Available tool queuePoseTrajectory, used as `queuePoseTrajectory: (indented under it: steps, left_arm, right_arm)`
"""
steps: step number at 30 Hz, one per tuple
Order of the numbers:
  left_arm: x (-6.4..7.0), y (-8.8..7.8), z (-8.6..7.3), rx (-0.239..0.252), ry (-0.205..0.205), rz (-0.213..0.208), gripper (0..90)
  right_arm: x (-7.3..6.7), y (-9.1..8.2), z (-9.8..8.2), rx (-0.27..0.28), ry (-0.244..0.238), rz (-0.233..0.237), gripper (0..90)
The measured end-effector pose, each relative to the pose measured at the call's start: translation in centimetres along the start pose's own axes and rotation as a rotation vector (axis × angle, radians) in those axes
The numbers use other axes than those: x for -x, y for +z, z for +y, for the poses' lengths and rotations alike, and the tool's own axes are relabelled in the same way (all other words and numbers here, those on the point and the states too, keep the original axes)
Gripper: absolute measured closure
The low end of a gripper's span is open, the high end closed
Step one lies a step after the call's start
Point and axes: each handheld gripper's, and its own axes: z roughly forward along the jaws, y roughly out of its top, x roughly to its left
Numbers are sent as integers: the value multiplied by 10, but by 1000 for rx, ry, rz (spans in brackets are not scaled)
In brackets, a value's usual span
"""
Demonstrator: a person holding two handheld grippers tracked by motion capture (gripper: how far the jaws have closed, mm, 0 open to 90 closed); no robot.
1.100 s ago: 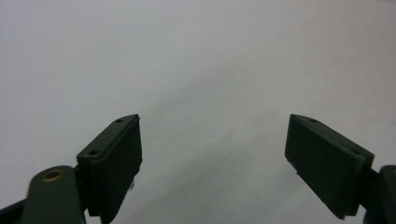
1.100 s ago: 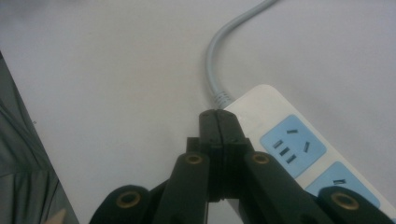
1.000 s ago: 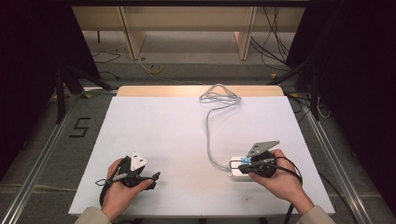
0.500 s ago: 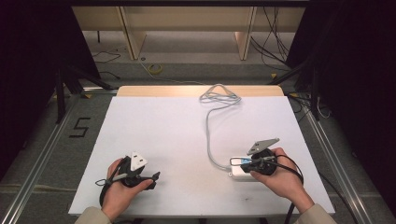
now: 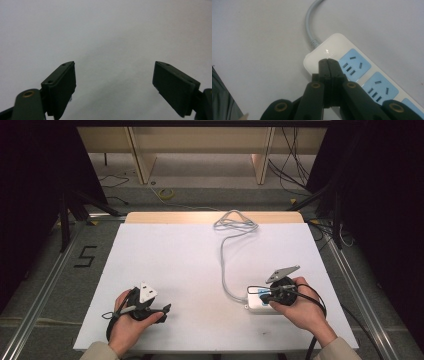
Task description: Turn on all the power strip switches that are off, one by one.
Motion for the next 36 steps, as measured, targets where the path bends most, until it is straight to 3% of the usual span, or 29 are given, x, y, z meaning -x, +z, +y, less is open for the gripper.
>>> queuePoseTrajectory:
  steps: [16,36]
  left_arm:
    - [-1,0,0,-4,3,2,188]
    - [0,0,0,-1,1,3,188]
  right_arm:
    - [4,4,2,-46,37,-10,900]
    - [8,13,3,-92,37,-25,900]
